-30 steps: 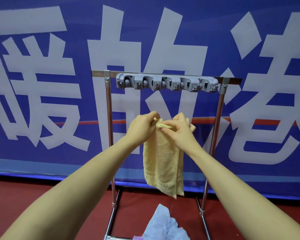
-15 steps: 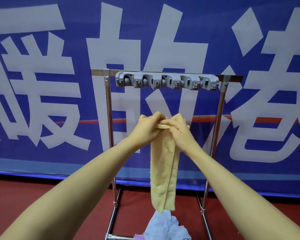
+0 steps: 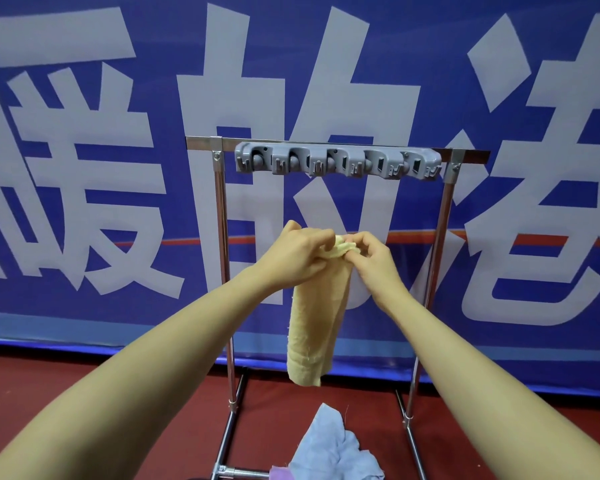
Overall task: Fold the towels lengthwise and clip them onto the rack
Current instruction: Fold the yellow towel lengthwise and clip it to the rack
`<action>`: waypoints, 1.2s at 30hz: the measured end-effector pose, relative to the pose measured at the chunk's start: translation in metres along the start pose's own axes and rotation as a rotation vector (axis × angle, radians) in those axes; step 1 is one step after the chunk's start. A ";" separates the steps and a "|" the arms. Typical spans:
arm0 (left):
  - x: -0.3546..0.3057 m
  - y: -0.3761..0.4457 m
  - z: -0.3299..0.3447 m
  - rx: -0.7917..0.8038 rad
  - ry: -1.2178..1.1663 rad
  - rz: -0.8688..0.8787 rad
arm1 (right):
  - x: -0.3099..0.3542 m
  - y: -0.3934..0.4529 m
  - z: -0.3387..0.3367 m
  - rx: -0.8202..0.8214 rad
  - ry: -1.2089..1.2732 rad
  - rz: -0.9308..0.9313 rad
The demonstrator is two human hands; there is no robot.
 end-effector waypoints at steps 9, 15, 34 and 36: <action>0.006 -0.003 0.002 0.026 -0.046 -0.076 | 0.003 -0.002 -0.003 0.022 -0.003 -0.027; 0.010 -0.007 0.002 0.014 -0.141 -0.205 | 0.022 0.002 -0.015 -0.021 -0.156 -0.132; 0.019 -0.012 -0.009 -0.209 -0.301 -0.366 | 0.039 0.012 -0.020 -0.070 -0.451 -0.253; 0.023 -0.018 -0.010 -0.305 -0.500 -0.454 | 0.047 0.013 -0.018 -0.090 -0.461 -0.304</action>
Point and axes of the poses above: each hand's wrist, its own y-axis towards the middle knuckle, its own z-axis out of the palm, x = y × z, the point moved 7 cm from there along y, towards the middle knuckle, and after that the axes turned 13 degrees about -y, right-handed, at the moved point
